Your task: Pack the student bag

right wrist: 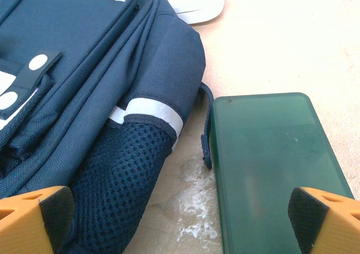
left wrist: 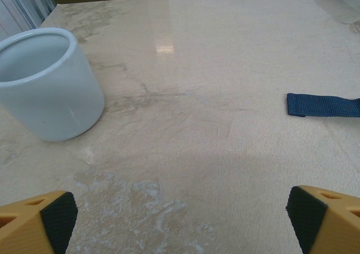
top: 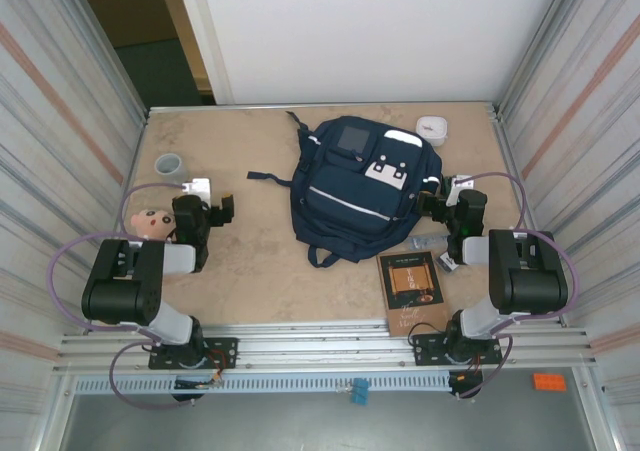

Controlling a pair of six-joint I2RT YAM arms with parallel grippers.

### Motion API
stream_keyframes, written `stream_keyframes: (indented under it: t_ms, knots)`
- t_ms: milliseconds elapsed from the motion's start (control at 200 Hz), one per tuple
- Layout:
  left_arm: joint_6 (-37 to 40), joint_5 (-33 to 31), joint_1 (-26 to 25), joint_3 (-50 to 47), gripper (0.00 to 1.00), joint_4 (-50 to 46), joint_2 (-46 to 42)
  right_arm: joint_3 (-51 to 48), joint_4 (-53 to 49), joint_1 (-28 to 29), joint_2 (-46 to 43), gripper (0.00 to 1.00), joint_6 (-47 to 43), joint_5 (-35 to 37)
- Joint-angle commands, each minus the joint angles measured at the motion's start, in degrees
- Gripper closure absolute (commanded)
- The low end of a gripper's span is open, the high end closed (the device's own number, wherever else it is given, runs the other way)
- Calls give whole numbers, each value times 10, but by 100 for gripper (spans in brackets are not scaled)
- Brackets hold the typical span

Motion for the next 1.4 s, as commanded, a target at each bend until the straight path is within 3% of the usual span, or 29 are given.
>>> stream_keyframes:
  t_ms: [0,65,115,170,256,381,456,536,676,847,972,1052,1122,1193,1293,1393]
  knots:
    - [-2,-5,3,4,1,9,-4,7,7,2,-3,1,8,4]
    - [-1,-1,2,2,1,13,-5,5,8,-1,-4,1,10,-1]
    - [13,8,-3,6,7,10,-13,2,14,-2,-9,1,13,6]
    - [38,3,-22,27,12,-53,-45,23,-42,-8,-38,1,25,16]
    - [49,-14,-62,107,17,-243,-114,124,-291,-36,-104,1,62,-16]
    - [-43,47,-102,238,25,-437,-143,310,-616,-69,-117,1,111,-63]
    - [-128,78,-132,312,30,-514,-116,377,-737,-88,-98,1,113,-171]
    - [-173,121,-177,377,34,-563,-63,390,-794,-92,-88,0,172,-253]
    - [-205,130,-251,461,36,-622,52,337,-777,-58,-109,12,290,-241]
    - [-292,154,-252,498,49,-661,160,306,-734,32,-98,26,333,-159]
    - [-303,152,-256,491,39,-658,189,297,-704,53,-55,26,375,-127]
    - [-301,171,-256,488,48,-655,205,296,-675,58,-20,26,382,-141]
    - [-301,175,-256,477,69,-649,208,307,-654,68,14,36,372,-171]
    - [-302,169,-256,460,81,-644,194,318,-645,88,33,38,361,-175]
    - [-304,148,-256,419,91,-642,149,327,-628,121,49,43,358,-176]
    - [-304,130,-255,369,92,-656,98,332,-615,156,58,47,370,-176]
